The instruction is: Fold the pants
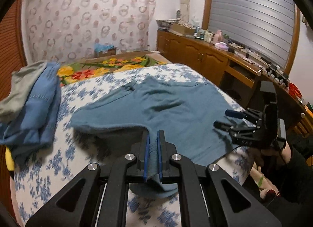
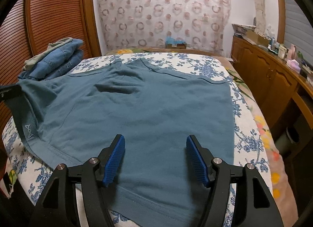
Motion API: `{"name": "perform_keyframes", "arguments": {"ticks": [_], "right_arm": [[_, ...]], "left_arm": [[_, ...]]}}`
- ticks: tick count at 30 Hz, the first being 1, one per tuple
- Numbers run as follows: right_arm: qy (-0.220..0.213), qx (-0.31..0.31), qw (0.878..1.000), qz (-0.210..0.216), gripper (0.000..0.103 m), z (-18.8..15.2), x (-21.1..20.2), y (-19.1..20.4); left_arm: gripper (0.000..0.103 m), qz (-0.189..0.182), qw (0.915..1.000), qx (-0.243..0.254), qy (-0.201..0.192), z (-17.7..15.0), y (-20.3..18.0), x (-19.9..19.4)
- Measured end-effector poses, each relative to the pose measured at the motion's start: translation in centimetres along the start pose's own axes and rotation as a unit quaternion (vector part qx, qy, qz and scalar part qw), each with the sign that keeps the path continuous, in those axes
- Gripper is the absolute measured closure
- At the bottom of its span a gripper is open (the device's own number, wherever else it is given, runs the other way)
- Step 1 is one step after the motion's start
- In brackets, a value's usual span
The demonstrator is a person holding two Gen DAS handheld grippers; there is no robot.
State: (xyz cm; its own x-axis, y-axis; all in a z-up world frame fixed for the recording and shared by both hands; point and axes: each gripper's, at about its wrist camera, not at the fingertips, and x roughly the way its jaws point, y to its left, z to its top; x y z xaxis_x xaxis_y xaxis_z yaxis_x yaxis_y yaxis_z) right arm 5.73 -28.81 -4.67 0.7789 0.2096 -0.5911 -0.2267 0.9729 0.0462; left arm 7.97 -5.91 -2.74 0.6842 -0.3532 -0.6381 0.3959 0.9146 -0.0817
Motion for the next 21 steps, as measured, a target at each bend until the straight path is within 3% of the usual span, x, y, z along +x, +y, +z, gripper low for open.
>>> {"name": "perform_keyframes", "arguments": {"ticks": [13, 18, 21], "right_arm": [[-0.02, 0.012, 1.0, -0.022, 0.035, -0.2, -2.4, -1.7], [-0.019, 0.01, 1.0, -0.016, 0.035, -0.2, -1.9, -1.4], [-0.015, 0.004, 1.0, -0.013, 0.035, 0.0, -1.3, -0.9]], "left_arm": [[0.095, -0.048, 0.9978, 0.046, 0.0, 3.5, -4.6, 3.1], [0.094, -0.053, 0.9981, 0.031, 0.008, 4.2, -4.8, 4.3], [0.088, -0.053, 0.9982, 0.022, 0.014, 4.3, -4.5, 4.6]]}}
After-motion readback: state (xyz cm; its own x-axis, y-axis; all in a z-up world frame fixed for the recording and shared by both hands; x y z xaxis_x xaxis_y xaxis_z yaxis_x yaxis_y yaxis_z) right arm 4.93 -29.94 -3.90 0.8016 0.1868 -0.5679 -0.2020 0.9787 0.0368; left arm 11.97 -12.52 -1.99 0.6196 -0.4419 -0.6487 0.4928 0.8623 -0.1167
